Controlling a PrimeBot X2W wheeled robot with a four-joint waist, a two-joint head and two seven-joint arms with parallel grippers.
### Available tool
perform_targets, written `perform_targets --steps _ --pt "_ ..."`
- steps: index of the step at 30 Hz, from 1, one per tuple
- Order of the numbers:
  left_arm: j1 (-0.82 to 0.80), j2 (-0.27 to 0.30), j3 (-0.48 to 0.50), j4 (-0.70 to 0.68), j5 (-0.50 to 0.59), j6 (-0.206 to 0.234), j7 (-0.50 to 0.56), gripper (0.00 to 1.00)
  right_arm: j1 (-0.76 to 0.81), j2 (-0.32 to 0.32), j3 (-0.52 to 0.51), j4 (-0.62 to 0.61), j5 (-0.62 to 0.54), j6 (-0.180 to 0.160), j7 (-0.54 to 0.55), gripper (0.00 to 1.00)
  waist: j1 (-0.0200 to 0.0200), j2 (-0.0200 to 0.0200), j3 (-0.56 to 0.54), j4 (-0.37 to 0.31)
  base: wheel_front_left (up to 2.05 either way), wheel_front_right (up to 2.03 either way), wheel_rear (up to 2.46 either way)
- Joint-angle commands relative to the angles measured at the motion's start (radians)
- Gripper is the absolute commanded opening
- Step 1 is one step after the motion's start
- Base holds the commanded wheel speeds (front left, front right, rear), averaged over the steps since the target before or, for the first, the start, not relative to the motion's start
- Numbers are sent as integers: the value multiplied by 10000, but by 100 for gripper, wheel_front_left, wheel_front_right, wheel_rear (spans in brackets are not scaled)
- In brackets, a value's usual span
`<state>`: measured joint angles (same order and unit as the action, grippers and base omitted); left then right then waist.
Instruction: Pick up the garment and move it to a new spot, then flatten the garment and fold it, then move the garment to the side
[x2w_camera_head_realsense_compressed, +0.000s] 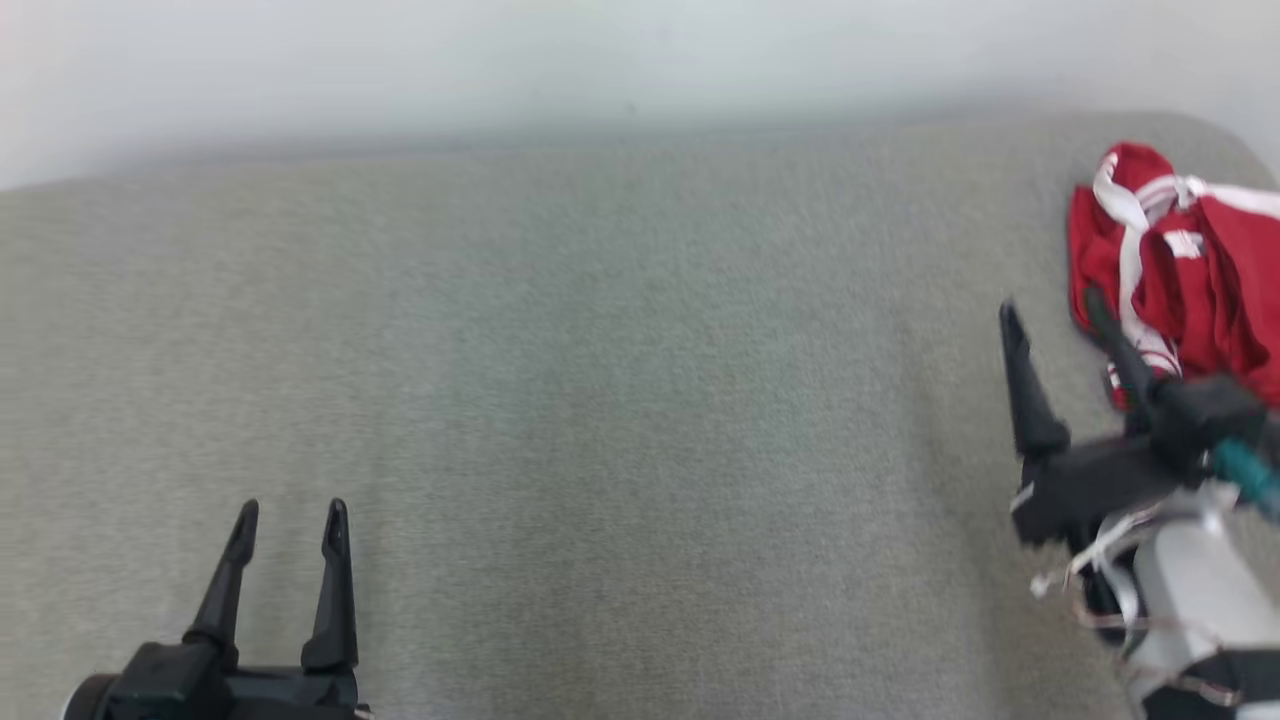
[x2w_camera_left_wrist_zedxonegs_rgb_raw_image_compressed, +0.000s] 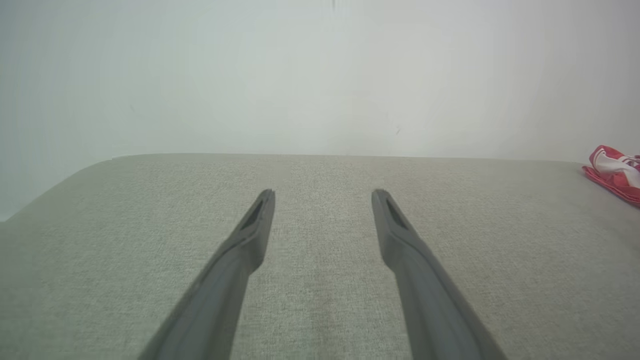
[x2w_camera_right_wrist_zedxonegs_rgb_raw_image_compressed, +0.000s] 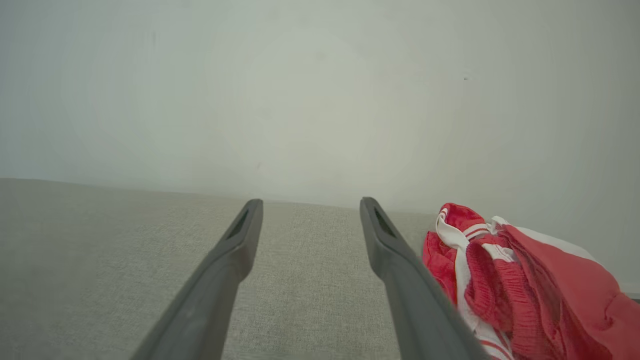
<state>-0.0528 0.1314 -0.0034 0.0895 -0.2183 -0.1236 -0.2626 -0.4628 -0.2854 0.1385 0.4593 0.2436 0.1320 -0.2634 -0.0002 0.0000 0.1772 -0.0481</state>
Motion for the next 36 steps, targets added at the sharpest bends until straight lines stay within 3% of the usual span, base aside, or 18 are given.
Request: perform_targets --steps 1,19,36 --pt "207 -62 -10 89 86 -35 -27 100 512 153 -164 -198 46 -31 9 100 2 0 -561 437 0 0 0" --pt "753 -340 -25 603 26 -56 -27 100 3862 1352 -805 -2404 -313 -31 552 100 2 0 -1319 371 0 0 0" --pt "808 -392 -57 827 117 -59 -27 100 4606 1693 -1132 -3189 -470 -31 812 100 2 0 -1416 289 0 0 0"
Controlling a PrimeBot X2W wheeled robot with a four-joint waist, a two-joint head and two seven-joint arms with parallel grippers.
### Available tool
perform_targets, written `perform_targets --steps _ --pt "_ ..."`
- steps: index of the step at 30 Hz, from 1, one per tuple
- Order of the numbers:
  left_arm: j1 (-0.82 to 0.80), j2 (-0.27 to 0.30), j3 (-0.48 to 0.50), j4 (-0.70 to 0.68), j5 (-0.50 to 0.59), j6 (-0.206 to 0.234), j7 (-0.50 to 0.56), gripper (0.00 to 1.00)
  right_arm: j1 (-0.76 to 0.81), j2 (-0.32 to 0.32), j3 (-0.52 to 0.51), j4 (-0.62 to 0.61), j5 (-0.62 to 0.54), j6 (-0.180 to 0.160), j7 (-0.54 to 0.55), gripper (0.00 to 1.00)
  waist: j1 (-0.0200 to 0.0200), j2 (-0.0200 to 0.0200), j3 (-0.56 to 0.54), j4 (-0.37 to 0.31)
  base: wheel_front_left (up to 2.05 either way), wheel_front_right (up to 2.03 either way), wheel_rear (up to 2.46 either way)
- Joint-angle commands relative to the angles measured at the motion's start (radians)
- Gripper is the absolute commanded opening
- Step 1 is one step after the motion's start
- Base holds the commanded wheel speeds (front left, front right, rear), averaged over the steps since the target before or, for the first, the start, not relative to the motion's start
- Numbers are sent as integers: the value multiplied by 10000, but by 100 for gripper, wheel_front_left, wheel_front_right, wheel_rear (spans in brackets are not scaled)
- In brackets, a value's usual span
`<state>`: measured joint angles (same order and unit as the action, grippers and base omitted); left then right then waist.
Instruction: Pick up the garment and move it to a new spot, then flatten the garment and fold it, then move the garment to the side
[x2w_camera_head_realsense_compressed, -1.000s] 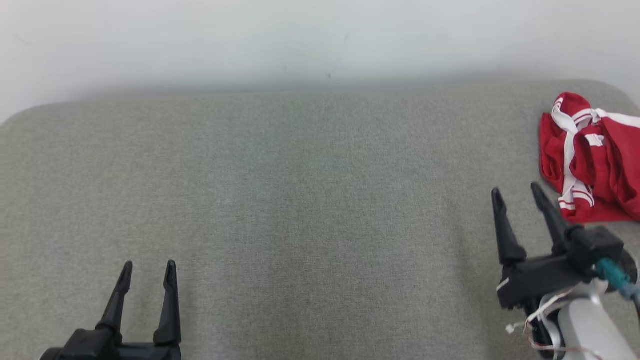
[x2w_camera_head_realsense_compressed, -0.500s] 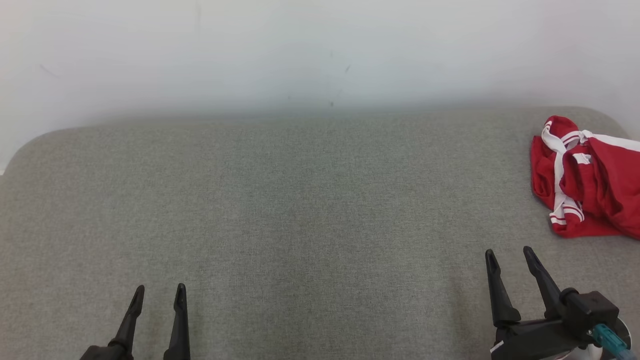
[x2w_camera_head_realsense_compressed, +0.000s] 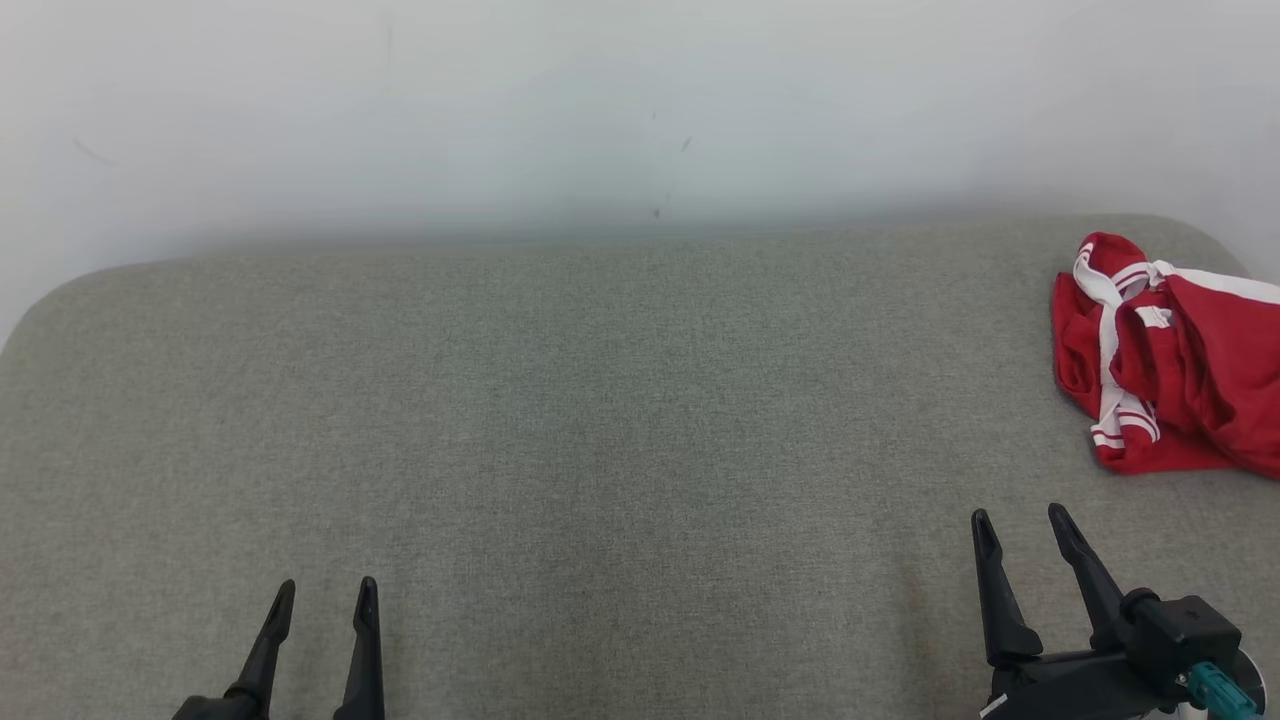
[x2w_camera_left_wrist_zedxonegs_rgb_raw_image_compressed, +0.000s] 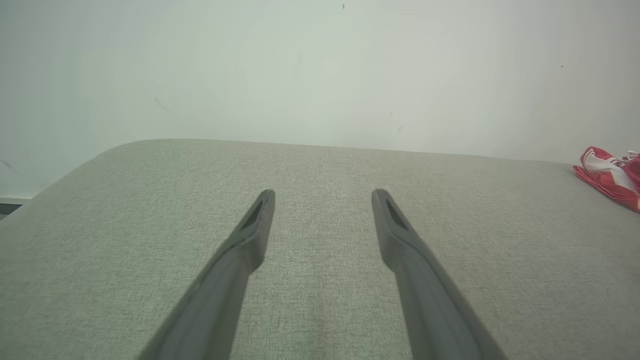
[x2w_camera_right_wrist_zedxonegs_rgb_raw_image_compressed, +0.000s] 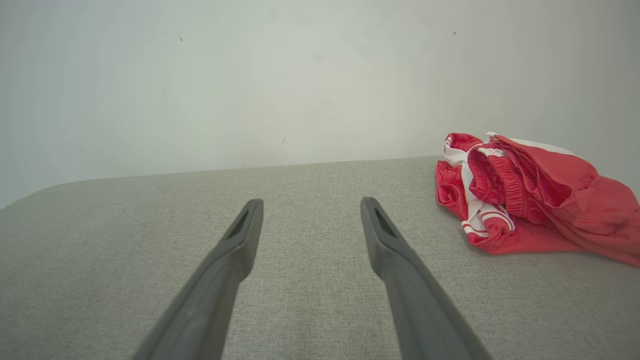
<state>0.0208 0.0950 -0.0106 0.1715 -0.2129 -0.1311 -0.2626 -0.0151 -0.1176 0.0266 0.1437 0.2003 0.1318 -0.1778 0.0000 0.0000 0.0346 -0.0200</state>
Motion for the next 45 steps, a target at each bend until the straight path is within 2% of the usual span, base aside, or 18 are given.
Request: perform_targets --steps 1,2,6,29,45 --pt "63 -34 32 30 48 15 -27 100 130 22 -11 -35 -38 -29 -59 100 0 0 24 17 0 0 0" --pt "47 -36 41 38 51 15 -27 0 131 32 -13 -31 -39 -29 -74 0 0 0 38 25 0 0 0" --pt "21 -25 -9 345 -78 -10 16 0 68 58 39 315 56 0 27 0 0 0 29 19 0 0 0" --pt "-376 -112 311 444 -4011 -5 1034 0 -237 205 -340 492 4020 -4 811 0 0 0 -31 51 0 0 0" --pt "-606 -173 510 502 -6300 -2 1645 0 -406 298 -573 604 6331 -6 1278 0 0 0 -76 74 0 0 0"
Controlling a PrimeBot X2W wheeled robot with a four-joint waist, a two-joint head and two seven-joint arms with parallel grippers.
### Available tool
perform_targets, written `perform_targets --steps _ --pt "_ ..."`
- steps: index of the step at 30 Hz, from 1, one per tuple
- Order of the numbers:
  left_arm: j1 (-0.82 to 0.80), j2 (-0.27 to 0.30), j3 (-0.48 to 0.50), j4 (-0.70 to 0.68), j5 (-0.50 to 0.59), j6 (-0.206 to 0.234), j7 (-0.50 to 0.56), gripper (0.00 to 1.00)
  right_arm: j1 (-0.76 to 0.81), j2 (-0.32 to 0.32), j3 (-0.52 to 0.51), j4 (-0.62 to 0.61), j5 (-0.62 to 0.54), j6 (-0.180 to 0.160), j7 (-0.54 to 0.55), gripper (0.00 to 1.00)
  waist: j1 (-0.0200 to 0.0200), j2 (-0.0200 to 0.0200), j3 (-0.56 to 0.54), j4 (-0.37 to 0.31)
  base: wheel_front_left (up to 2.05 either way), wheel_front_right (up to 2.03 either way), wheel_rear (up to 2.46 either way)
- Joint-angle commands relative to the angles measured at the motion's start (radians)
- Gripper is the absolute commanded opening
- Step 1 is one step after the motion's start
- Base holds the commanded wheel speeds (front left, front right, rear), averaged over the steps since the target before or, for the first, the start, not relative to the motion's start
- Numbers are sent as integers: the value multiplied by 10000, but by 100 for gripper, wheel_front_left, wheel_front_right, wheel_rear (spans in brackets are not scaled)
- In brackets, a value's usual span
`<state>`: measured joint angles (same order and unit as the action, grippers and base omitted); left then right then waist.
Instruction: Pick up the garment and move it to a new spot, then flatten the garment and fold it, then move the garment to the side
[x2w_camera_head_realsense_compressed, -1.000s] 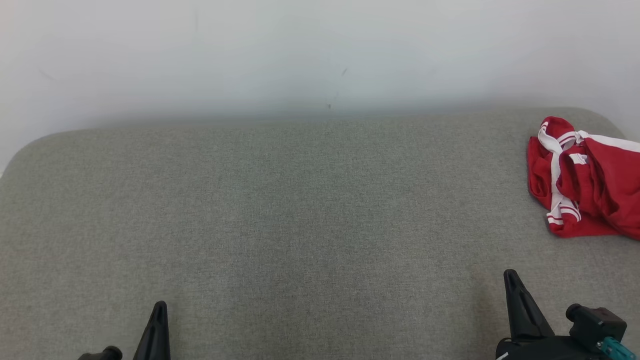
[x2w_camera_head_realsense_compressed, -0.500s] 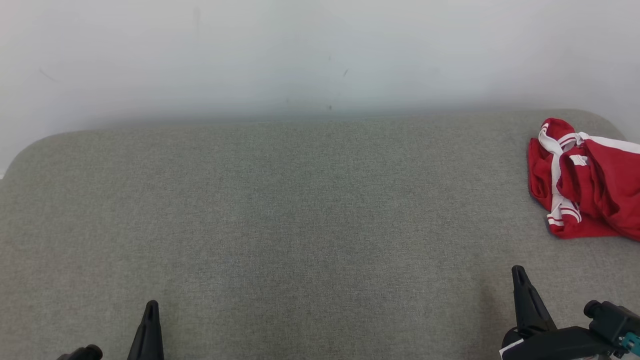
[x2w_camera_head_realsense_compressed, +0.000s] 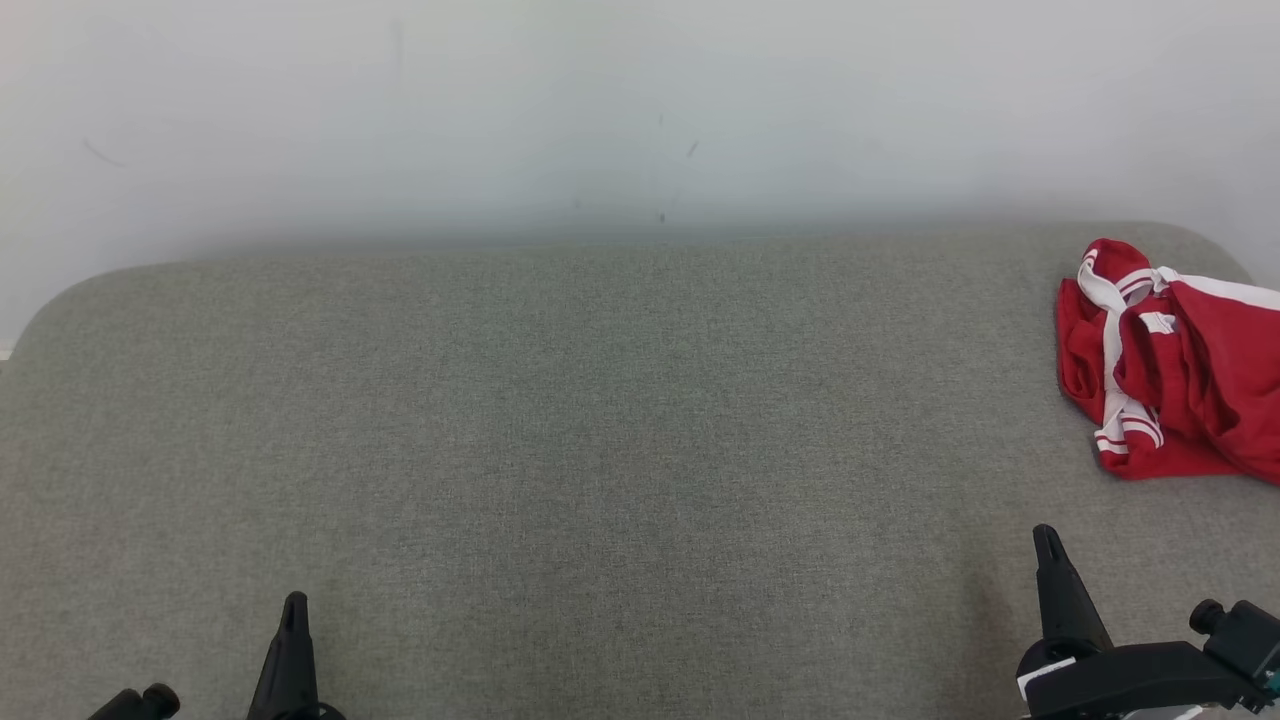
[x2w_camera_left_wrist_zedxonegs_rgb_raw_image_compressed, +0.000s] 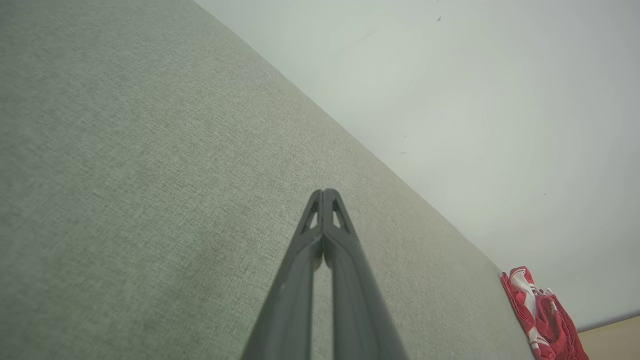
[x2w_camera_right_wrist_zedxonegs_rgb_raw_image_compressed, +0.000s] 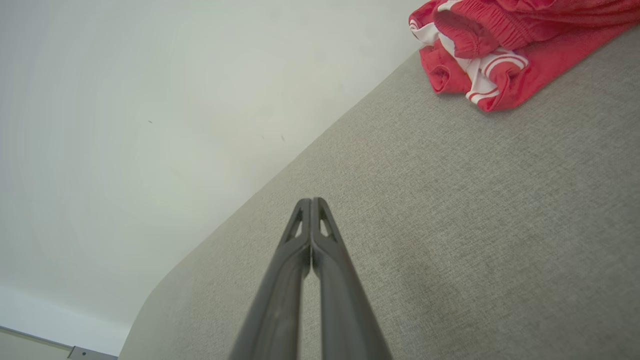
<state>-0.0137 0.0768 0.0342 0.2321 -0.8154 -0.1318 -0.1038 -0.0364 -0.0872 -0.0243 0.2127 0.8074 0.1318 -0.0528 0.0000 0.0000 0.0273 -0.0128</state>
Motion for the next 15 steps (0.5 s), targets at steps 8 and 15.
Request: perform_targets --steps 8,15 --pt "-361 -20 153 -76 -1262 7 323 0 -277 38 -170 -37 1275 -8 239 0 0 0 -24 13 0 0 0" --pt "-445 -44 228 -54 -2085 8 543 0 -348 76 -254 5 2085 -9 411 0 0 0 -43 23 0 0 0"
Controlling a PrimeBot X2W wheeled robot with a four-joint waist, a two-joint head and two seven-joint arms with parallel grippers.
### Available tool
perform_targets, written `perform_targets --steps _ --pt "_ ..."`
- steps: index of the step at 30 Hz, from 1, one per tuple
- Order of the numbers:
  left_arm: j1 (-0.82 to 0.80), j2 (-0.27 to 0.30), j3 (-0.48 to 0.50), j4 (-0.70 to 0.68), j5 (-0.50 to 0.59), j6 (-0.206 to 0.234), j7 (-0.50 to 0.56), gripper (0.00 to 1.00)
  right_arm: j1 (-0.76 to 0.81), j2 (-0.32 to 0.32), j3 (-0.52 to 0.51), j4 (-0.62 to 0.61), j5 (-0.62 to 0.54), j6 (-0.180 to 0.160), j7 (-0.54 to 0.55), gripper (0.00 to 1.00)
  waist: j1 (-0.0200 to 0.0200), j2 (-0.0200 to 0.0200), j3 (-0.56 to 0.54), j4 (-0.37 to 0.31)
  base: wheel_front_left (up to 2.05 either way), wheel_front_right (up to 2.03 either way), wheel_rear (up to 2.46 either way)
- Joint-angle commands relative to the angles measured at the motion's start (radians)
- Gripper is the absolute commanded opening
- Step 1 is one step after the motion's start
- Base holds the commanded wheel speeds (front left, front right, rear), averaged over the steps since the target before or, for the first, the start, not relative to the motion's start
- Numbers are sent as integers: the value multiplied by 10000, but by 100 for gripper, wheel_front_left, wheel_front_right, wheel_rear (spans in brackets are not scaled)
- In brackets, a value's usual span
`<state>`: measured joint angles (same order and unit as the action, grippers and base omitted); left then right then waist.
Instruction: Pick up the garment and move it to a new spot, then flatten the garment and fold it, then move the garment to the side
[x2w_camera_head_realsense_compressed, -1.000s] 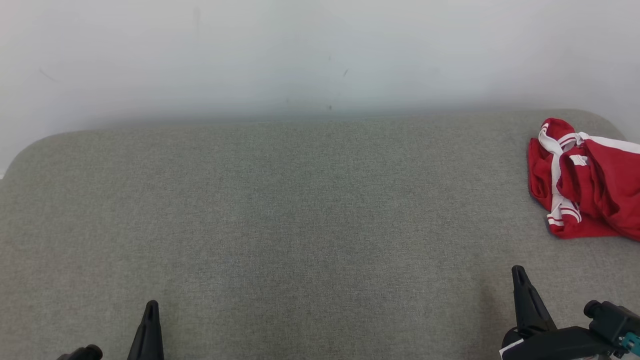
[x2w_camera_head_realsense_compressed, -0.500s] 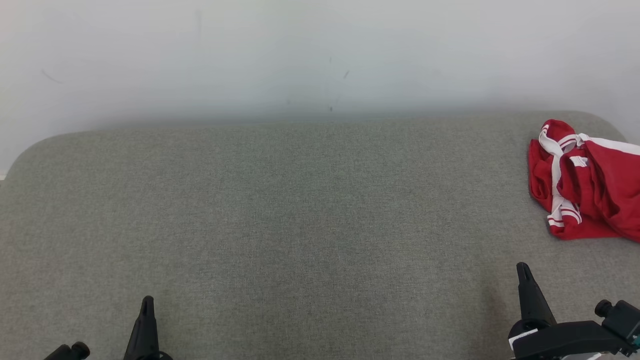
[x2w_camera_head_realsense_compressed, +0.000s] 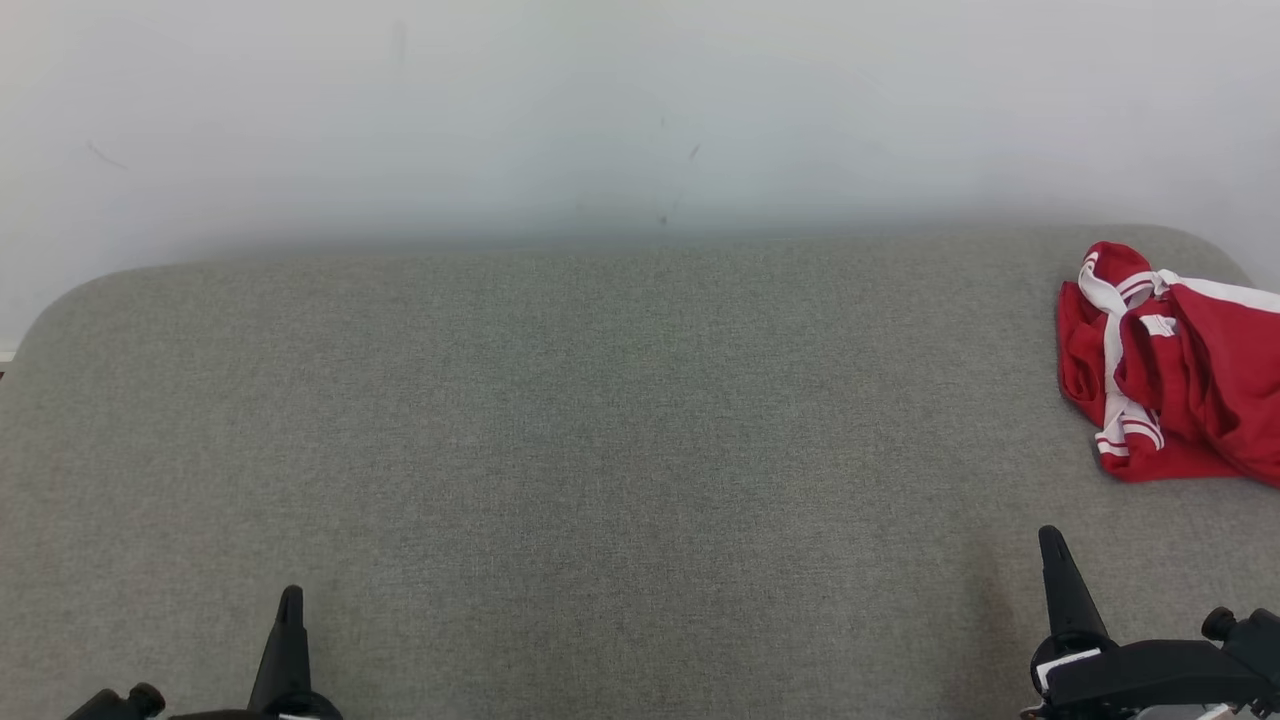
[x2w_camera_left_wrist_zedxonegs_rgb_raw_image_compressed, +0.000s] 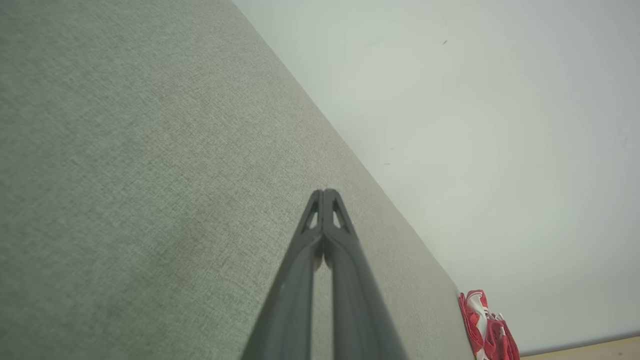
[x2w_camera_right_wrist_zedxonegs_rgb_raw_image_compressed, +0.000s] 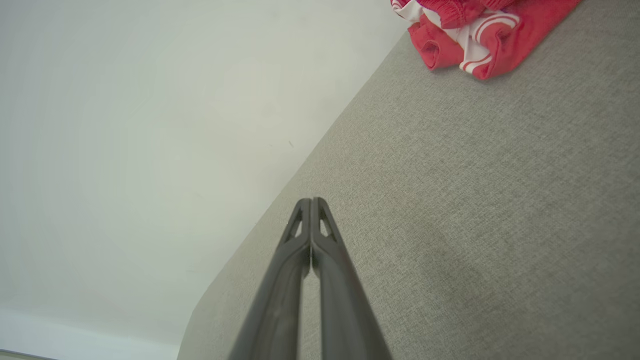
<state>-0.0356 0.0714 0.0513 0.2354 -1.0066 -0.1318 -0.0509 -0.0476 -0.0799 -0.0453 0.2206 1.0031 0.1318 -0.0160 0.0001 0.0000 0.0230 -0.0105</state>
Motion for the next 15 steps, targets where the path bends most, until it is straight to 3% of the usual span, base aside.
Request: perform_targets --steps 1,15 --pt "-229 5 68 -85 -295 8 47 0 -245 8 -55 -71 242 -9 67 0 0 0 -3 2 0 0 0" --pt "-384 -45 201 -41 -1724 11 446 0 -345 77 -212 4 1727 -11 370 0 0 0 -42 22 0 0 0"
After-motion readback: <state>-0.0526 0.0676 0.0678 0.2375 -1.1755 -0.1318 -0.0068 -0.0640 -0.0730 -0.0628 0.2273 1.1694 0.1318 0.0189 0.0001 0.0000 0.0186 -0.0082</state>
